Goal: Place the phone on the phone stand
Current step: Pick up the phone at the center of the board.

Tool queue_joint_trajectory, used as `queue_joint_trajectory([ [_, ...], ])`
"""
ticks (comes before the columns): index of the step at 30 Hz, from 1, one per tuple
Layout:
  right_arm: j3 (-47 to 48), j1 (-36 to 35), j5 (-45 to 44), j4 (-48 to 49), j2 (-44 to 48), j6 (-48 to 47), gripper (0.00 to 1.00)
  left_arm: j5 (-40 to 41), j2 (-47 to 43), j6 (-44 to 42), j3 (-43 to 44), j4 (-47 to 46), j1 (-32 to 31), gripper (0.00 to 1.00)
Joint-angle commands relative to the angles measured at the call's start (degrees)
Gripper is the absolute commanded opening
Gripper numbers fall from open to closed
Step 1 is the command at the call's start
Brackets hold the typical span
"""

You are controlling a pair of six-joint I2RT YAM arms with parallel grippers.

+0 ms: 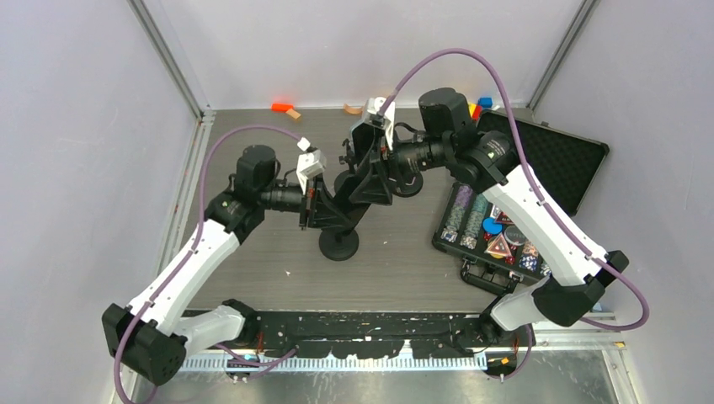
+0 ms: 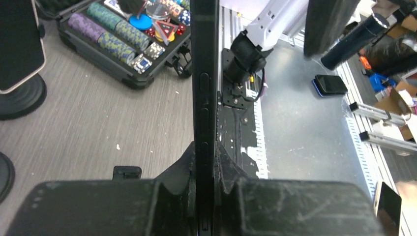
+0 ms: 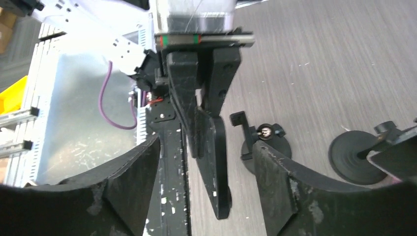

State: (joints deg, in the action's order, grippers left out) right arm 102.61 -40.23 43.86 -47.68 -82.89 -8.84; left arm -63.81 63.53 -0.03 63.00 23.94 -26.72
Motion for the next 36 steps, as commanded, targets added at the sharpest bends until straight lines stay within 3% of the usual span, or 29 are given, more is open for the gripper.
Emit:
queue_joint_trajectory([
  [1, -3.51, 3.44, -0.17, 12.23, 2.59, 9.07, 0.78, 2.33, -5.41, 17.36, -9.03, -31.5, -0.02, 0.0],
  [6, -15.33, 10.8, 6.38, 31.29, 7.52, 24.73, 0.81, 3.27, -4.27, 25.36, -12.47, -42.45, 0.0, 0.0],
  [11, -24.48, 13.11, 9.35, 42.89, 10.34, 31.56, 0.81, 4.69, -2.52, 33.55, -15.14, -55.23, -0.07, 0.0],
  [16, -27.24, 13.46, 12.11, 53.04, 10.02, 38.19, 0.77, 5.17, 0.63, 37.41, -14.82, -59.24, -0.14, 0.0],
  [23, -28.5, 13.24, 13.73, 59.71, 7.77, 42.91, 0.66, 5.76, 2.77, 39.93, -15.4, -62.59, -0.35, 0.0],
  [36, -28.08, 11.34, 14.76, 61.13, 4.81, 43.53, 0.46, 6.15, 3.15, 41.61, -15.89, -65.15, -0.53, 0.0],
])
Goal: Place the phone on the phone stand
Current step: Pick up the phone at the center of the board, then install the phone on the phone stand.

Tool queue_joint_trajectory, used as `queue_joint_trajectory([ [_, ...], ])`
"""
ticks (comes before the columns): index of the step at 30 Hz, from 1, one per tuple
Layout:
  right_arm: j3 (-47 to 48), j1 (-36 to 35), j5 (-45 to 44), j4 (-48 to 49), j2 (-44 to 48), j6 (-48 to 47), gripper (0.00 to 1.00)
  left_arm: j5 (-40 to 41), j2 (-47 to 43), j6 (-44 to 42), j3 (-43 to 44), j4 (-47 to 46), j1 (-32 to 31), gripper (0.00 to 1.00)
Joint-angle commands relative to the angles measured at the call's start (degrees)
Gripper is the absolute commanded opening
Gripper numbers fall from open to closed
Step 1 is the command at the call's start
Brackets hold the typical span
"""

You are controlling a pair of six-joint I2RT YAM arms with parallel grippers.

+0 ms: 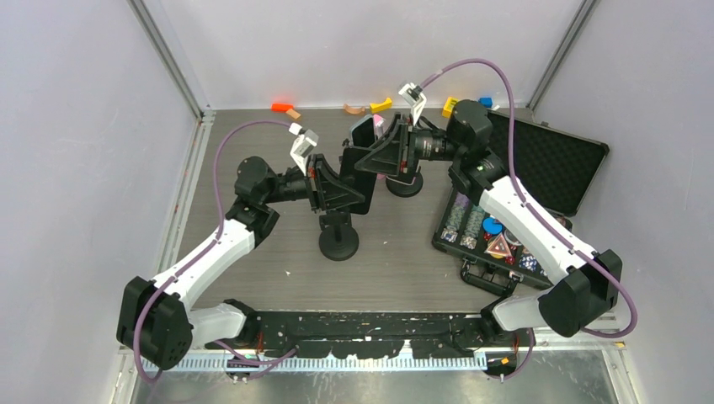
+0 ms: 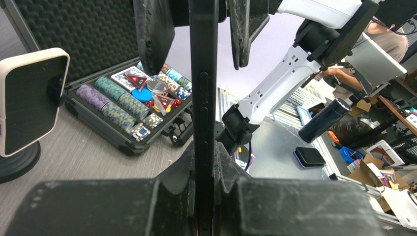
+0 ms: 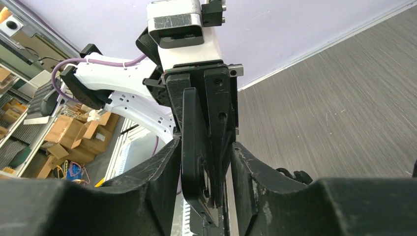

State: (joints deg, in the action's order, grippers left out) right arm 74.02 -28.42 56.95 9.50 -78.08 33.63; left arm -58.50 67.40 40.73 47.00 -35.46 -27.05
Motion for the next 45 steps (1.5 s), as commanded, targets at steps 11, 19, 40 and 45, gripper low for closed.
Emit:
queue_joint_trajectory([
  [11, 0.25, -0.53, 4.88, 5.57, 1.09, 0.54, 0.01, 2.51, -1.37, -0.08, -0.85, -5.01, -0.11, 0.09],
  [19, 2.05, 0.99, 4.32, -5.43, 2.97, -8.73, 0.0, 6.47, -6.8, -14.88, 2.46, 17.16, 0.19, 0.7],
  [40, 3.88, -3.21, 1.49, -23.71, 2.15, -27.87, 0.0, 29.29, -19.41, -52.15, 2.17, 65.88, 0.24, 0.73],
  [45, 3.43, -3.22, 1.07, -23.97, 2.44, -28.2, 0.0, 30.12, -16.88, -51.01, 1.25, 63.26, -0.07, 0.67],
])
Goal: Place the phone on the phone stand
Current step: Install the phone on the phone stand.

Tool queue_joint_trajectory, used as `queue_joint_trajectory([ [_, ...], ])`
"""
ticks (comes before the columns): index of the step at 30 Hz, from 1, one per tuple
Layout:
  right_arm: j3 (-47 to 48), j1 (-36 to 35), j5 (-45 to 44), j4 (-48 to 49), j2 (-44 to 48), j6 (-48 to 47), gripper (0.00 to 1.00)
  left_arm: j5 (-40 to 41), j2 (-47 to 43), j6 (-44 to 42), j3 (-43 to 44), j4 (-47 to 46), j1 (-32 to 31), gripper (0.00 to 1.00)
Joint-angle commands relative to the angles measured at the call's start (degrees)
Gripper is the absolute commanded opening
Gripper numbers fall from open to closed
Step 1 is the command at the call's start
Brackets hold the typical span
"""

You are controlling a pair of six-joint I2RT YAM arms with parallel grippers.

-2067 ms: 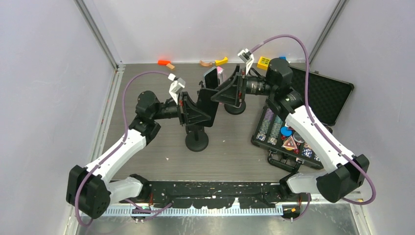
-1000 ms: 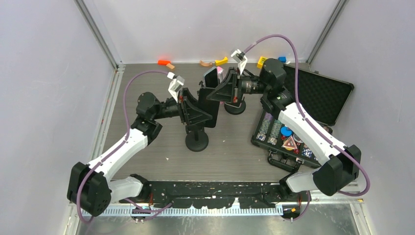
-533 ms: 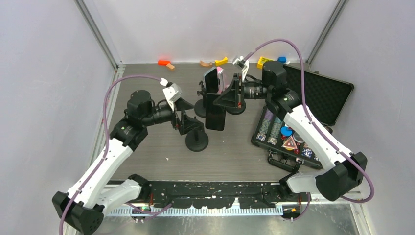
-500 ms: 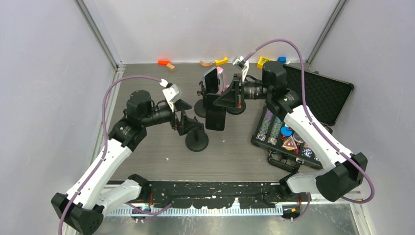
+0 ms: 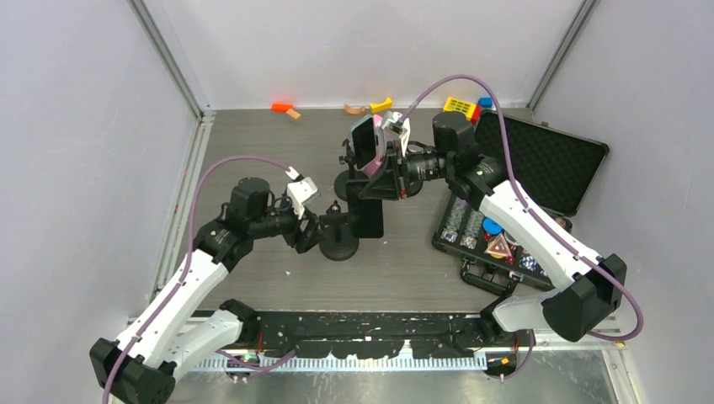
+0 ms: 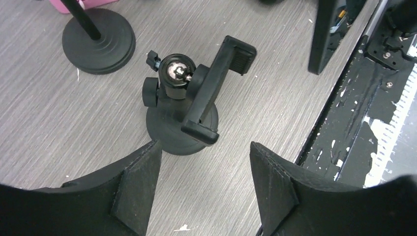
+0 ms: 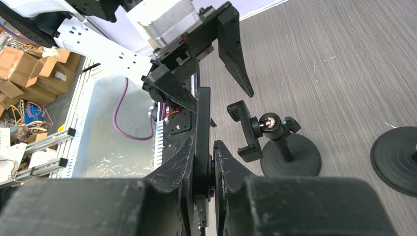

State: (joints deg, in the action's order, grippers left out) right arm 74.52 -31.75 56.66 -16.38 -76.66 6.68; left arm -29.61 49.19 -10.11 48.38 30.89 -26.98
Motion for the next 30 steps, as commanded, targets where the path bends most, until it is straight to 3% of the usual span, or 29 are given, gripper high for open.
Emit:
queue_joint_trajectory([
  [1, 2.87, 0.11, 1.13, 1.89, 1.11, -1.24, 0.0, 1.7, 1.88, 0.09, -0.06, -3.55, -0.25, 0.67],
  [6, 2.68, 0.06, 0.73, 1.56, 0.92, -1.49, 0.0, 5.42, 3.29, 0.64, -0.62, -7.13, -0.44, 0.64],
  [13, 2.51, 0.04, 0.64, 1.05, 0.68, -1.92, 0.0, 16.9, 1.54, 0.0, -1.31, -9.6, -0.43, 0.6],
  [18, 3.26, -0.77, 0.53, 1.05, -0.04, -2.07, 0.0, 17.14, 0.91, 0.54, -0.79, -7.46, -0.43, 0.53],
  [30, 4.99, -1.59, -0.05, -0.5, -1.72, -2.81, 0.0, 12.98, 0.6, 2.06, -1.59, -4.93, -0.44, 0.27],
])
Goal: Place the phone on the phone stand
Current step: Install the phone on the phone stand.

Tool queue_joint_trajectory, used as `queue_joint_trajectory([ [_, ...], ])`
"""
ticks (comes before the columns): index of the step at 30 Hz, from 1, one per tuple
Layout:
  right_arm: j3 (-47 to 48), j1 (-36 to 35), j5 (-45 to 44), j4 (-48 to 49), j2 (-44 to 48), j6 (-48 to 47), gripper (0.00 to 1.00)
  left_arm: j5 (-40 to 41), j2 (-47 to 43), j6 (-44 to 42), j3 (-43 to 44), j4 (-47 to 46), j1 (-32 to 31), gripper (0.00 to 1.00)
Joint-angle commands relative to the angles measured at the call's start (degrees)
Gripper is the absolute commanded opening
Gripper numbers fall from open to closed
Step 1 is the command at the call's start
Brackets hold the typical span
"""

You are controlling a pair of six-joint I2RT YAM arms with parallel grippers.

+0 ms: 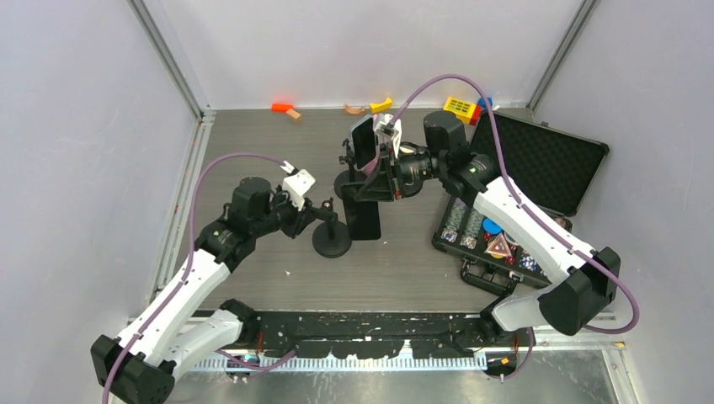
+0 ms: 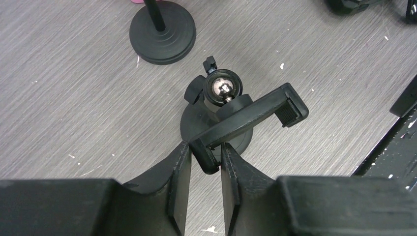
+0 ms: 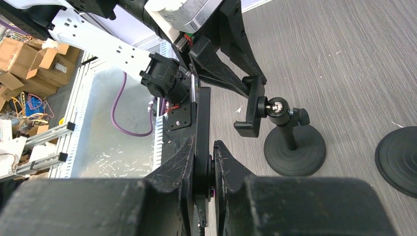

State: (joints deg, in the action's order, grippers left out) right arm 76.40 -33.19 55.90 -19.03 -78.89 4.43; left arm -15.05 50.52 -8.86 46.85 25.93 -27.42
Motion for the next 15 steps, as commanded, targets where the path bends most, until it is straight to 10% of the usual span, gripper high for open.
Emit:
queue_joint_trajectory([
  [1, 3.17, -0.18, 0.75, 2.08, 0.41, -0.56, 0.0, -2.03, -0.76, 0.8, 0.1, 0.16, 0.0, 0.26],
  [15, 4.51, -0.82, 1.22, 1.95, -0.75, -0.32, 0.0, -4.96, 1.39, 3.03, 2.07, -0.83, 0.0, 0.0],
])
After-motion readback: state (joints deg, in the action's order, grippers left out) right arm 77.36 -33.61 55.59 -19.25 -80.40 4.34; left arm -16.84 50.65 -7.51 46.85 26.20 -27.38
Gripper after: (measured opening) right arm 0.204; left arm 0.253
